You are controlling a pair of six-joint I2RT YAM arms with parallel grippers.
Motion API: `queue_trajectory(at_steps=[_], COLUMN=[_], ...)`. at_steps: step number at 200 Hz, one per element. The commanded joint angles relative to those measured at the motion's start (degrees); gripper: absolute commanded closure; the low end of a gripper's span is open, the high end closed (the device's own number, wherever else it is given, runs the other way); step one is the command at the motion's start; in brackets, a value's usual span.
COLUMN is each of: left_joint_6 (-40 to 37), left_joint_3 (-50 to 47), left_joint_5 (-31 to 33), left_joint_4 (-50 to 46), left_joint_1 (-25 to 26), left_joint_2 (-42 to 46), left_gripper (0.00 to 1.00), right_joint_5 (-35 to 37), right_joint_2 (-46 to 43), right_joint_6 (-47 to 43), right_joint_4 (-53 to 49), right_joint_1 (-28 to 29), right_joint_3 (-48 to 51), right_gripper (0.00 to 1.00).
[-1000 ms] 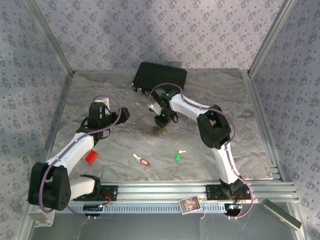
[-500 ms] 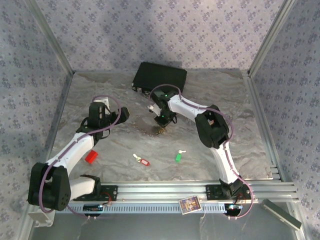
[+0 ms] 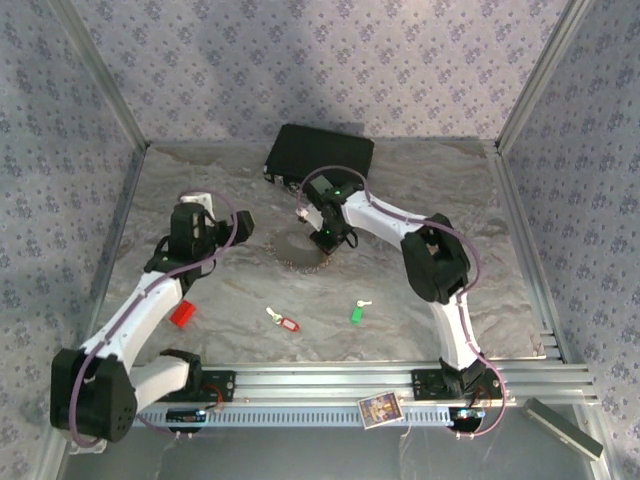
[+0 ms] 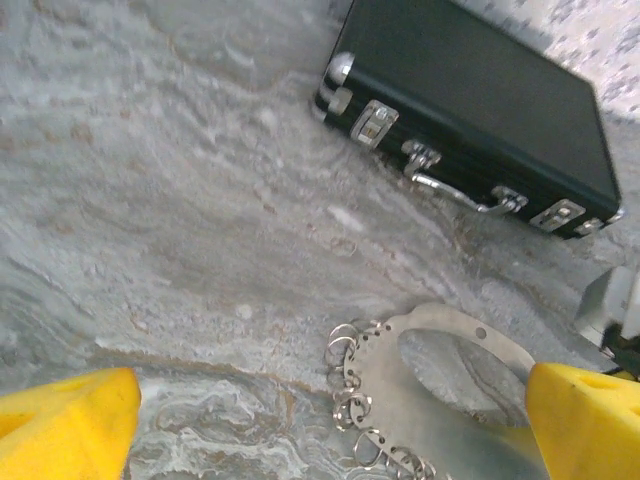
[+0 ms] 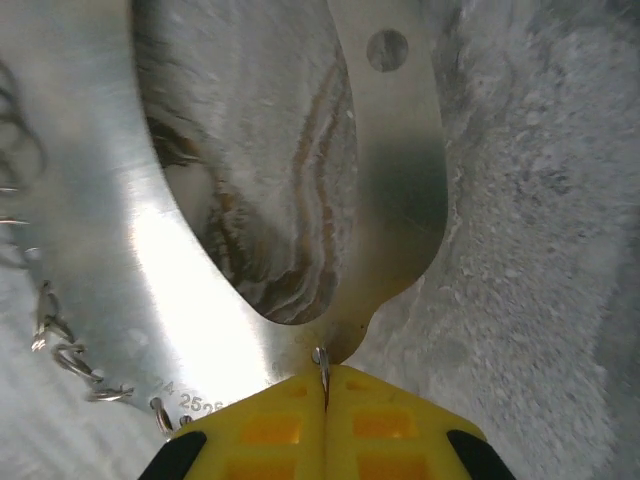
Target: Put the keys on the keyring
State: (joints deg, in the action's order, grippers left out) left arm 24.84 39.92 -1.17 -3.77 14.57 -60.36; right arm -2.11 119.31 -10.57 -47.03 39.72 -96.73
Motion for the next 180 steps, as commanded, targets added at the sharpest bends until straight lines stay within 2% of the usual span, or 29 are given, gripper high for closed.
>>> queue_trajectory(at_steps=[1, 48, 67, 104, 119, 142, 180], left_joint_6=[-5.4, -18.0, -23.9, -38.1, -40.5, -42.2, -48.5], left_joint_3=[-1.0, 0.3, 2.5, 4.7, 3.0, 1.4, 4.6], left_joint_5=[6.1, 4.8, 1.0, -7.4, -7.7, -12.9, -24.9], left_joint_4=[4.0, 5.5, 3.9, 2.5, 5.3, 7.7, -0.8], left_joint_1=[1.9, 2.5, 2.5, 2.5, 2.5, 2.6, 2.9], left_joint_2=[5.5, 9.0, 8.9, 8.0, 8.5, 9.0, 5.6], left_gripper=[0.04, 0.08, 0.10, 0.21, 0.28, 0.41, 0.43], right_joint_5=[-0.5, -3.2, -5.3, -11.4, -15.4, -19.8, -25.8], right_joint_2=[-7.6, -13.9, -16.8, -21.8, -23.0, -24.2, -26.4], right_joint_6=[0.3, 1.2, 0.0, -2.9, -3.2, -2.7, -2.5], right_joint_4=[5.2, 13.2, 18.5, 32.4, 38.5, 47.4, 58.2], right_joint_1=[1.8, 4.8, 5.4, 4.4, 3.1, 1.1, -1.4], right_joint_3=[2.8, 6.9, 9.4, 16.8, 20.6, 25.7, 32.3], right_gripper=[1.00, 1.00, 1.00, 1.00, 1.00, 1.00, 1.00])
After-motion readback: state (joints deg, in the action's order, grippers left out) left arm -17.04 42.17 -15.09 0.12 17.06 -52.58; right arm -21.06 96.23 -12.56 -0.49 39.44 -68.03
